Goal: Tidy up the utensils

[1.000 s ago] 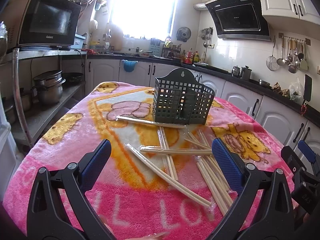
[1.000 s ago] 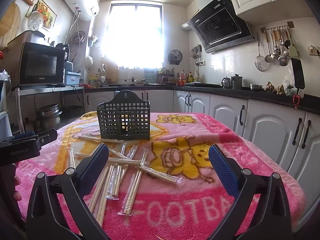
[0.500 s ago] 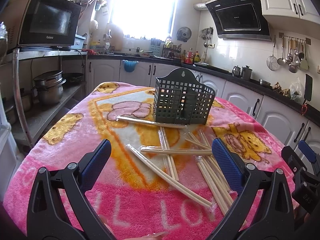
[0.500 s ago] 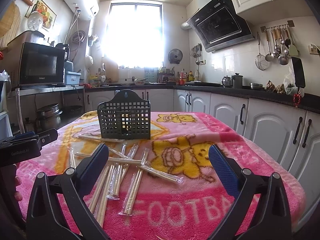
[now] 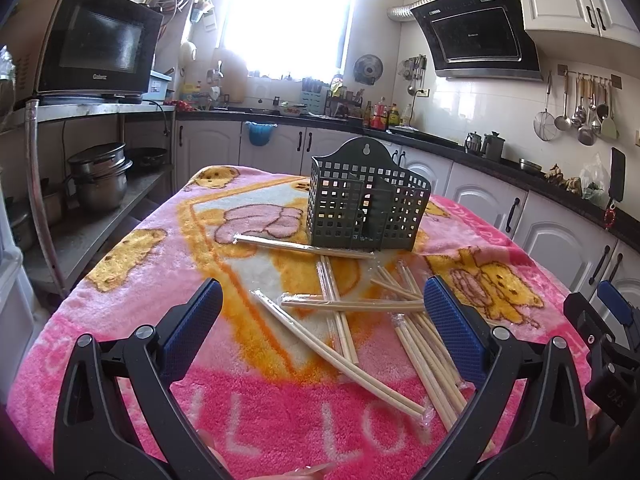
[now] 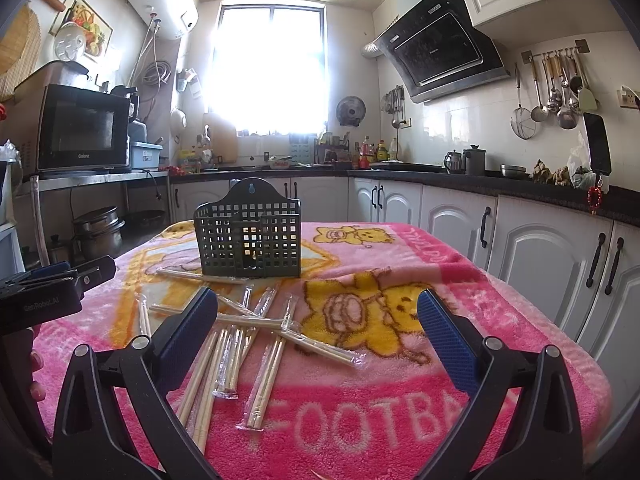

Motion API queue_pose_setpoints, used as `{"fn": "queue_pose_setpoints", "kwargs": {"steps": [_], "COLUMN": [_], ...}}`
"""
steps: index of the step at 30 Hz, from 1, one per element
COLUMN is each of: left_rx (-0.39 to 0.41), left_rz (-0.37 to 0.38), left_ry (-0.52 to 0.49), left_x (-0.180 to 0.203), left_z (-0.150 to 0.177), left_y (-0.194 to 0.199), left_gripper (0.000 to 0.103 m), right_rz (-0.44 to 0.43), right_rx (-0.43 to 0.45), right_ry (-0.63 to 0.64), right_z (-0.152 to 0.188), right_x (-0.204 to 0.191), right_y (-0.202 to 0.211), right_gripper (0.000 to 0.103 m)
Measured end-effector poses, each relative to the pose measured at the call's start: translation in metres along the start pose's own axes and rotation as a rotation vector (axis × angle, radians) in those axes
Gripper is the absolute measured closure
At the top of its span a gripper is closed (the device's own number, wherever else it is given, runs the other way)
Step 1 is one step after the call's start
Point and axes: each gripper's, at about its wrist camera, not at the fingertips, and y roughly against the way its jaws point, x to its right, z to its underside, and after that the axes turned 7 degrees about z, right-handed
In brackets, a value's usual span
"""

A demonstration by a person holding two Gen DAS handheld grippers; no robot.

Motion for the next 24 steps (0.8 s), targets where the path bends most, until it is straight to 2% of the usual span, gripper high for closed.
{"fn": "queue_pose_setpoints", "kwargs": {"steps": [7,16,24], "left_rx": [0.002,0.026,-0.022], "left_rz": [0.008,-0.049,-0.055], "left_ry": [0.027,0.044,0.079], "left_x": [-0.006,-0.025,-0.044], "left_z": [-0.005,-0.022,-0.039], "left_y": [-0.001,-0.004,-0.020], "left_gripper": [0.010,0.010,0.010], "right_rz": [-0.022,-0.115,-0.192], "right_rx": [-0.016,-0.090,-0.145], "right_ry": [0.012,0.034,0.055], "right_z": [-0.001,-0.016,-0.030], "right_x": [-0.003,-0.011,-0.020], "right_y": [-0.004,-0.030,-0.053], "right_gripper": [0.006,0.006,0.006]}}
